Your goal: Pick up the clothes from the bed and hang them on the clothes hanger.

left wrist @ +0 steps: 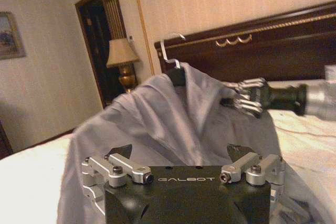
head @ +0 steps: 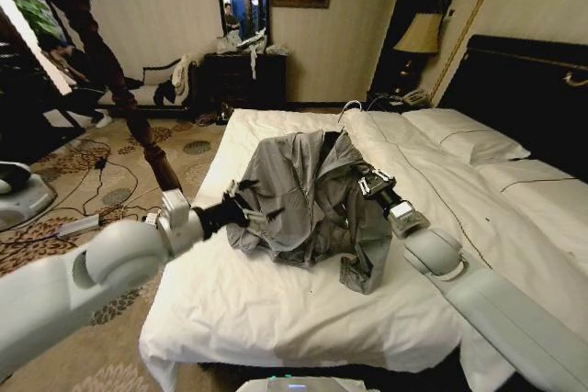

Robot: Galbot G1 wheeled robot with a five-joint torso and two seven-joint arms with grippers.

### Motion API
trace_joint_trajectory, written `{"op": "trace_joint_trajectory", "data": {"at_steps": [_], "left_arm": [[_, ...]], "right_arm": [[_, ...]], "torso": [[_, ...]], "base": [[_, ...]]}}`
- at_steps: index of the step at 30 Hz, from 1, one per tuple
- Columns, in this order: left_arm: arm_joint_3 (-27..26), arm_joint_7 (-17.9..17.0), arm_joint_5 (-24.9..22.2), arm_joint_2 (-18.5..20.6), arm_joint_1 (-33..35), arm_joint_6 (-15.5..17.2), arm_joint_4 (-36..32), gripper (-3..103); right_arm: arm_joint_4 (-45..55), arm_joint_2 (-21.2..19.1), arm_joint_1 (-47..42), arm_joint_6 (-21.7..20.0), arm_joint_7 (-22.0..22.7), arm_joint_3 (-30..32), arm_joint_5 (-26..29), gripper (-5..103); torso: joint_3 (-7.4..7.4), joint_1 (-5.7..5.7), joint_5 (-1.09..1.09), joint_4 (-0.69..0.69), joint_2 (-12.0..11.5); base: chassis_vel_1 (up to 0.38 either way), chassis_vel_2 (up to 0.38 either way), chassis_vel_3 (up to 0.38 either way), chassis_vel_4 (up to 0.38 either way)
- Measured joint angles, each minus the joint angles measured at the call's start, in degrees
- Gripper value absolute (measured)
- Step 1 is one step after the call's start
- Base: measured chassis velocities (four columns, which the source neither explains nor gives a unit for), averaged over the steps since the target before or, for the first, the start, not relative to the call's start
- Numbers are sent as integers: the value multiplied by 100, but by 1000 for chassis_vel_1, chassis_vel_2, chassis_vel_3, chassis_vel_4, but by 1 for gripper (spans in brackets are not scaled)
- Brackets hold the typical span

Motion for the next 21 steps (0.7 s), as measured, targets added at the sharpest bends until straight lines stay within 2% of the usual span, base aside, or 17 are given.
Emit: {"op": "trace_joint_trajectory", "data": {"at_steps": [3,4,10,12,13,14,17,20,21], "left_arm": [[0,196,-57,-23,-124,-101,267,100],[20,365,6,-47,-205,-242,542,100],[28,750,-11,14,-257,-457,878,100],[23,1008,-33,95,-292,-534,1005,100],[15,1340,-86,237,-367,-606,1173,100],[15,1340,-86,237,-367,-606,1173,100],[38,1657,-252,338,-557,-627,1343,100],[84,1748,-296,303,-704,-627,1458,100],[121,1823,-361,237,-838,-616,1566,100]], "right_arm": [[66,0,-111,131,-50,70,-108,19],[110,-2,-195,236,-101,120,-218,19],[115,7,-186,363,-162,32,-367,19],[103,43,-98,418,-179,-84,-409,19],[36,125,83,505,-216,-303,-484,19],[36,125,83,505,-216,-303,-484,19],[-38,242,311,603,-254,-558,-635,19],[-41,261,325,630,-267,-587,-705,19],[-37,264,312,664,-279,-591,-778,19]], "torso": [[0,0,0,0,0],[0,0,0,-1,0],[0,0,0,1,0],[0,0,-1,-2,0],[0,0,1,2,0],[0,0,1,2,0],[0,0,0,5,0],[0,0,0,2,0],[0,0,-1,-3,0]], "base": [[0,0,0,0],[0,0,0,0],[0,0,0,0],[0,0,0,0],[0,0,0,0],[0,0,0,0],[0,0,0,0],[0,0,0,0],[0,0,0,0]]}}
